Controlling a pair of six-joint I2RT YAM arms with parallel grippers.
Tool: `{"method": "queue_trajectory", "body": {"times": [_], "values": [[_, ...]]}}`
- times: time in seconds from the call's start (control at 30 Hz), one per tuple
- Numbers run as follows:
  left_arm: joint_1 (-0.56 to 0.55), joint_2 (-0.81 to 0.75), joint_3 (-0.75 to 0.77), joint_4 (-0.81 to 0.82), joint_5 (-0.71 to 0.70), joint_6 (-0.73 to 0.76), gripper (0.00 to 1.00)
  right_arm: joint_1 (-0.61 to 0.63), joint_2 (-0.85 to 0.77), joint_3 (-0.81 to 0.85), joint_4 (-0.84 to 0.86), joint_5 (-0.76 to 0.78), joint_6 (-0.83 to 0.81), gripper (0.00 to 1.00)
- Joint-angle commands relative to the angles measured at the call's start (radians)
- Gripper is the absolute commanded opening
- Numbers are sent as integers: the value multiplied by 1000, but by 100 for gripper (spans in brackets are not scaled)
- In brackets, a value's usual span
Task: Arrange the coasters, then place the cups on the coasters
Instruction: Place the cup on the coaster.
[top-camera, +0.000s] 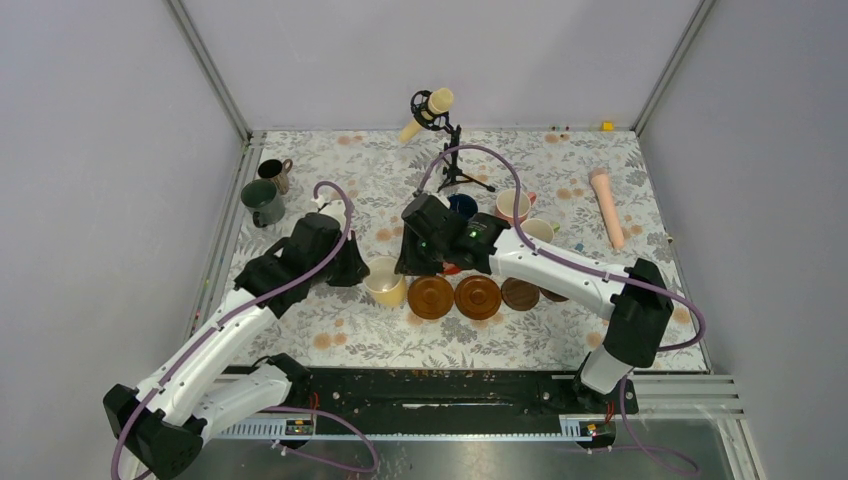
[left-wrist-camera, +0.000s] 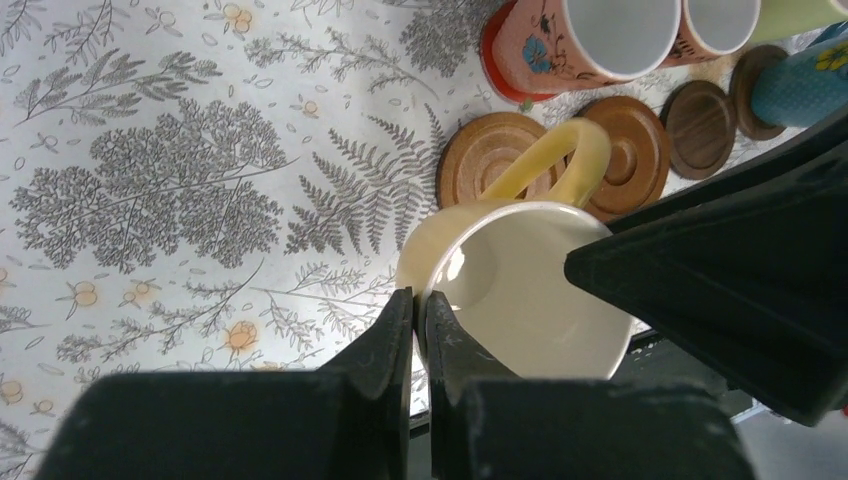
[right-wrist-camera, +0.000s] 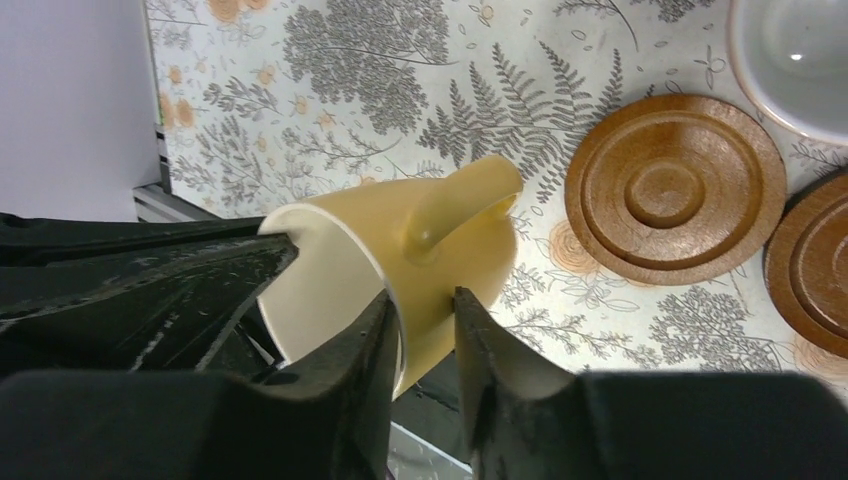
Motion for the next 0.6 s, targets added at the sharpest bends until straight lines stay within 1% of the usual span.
{"method": "queue_trajectory", "body": {"times": [0.0, 0.07, 0.1, 0.2, 0.27, 0.3, 0.4, 0.47, 0.53, 0.57], "values": [[-5, -41, 21, 134, 98, -57, 0, 11, -5, 39, 6, 17, -14, 23], [-5, -53, 20, 141, 116, -66, 0, 10, -9, 31, 22, 14, -28, 9], [-6, -63, 18, 144, 120, -73, 2, 11, -14, 26, 29, 13, -33, 0], [-5, -109, 7, 170, 124, -98, 16, 11, -36, 5, 46, 9, -72, 0], [-5, -149, 0, 187, 122, -111, 21, 11, -63, -24, 47, 7, -99, 0], [-5, -165, 2, 192, 122, -116, 26, 10, -83, -43, 44, 4, -119, 0], [-6, -196, 29, 186, 122, -119, 50, 10, -157, -118, 9, 8, -169, 0], [-5, -203, 52, 175, 116, -109, 61, 11, -226, -182, -36, 23, -199, 0], [-5, -201, 79, 156, 101, -84, 84, 10, -301, -265, -74, 42, -213, 0], [-5, -197, 94, 139, 89, -68, 96, 10, -365, -309, -93, 58, -209, 0]]}}
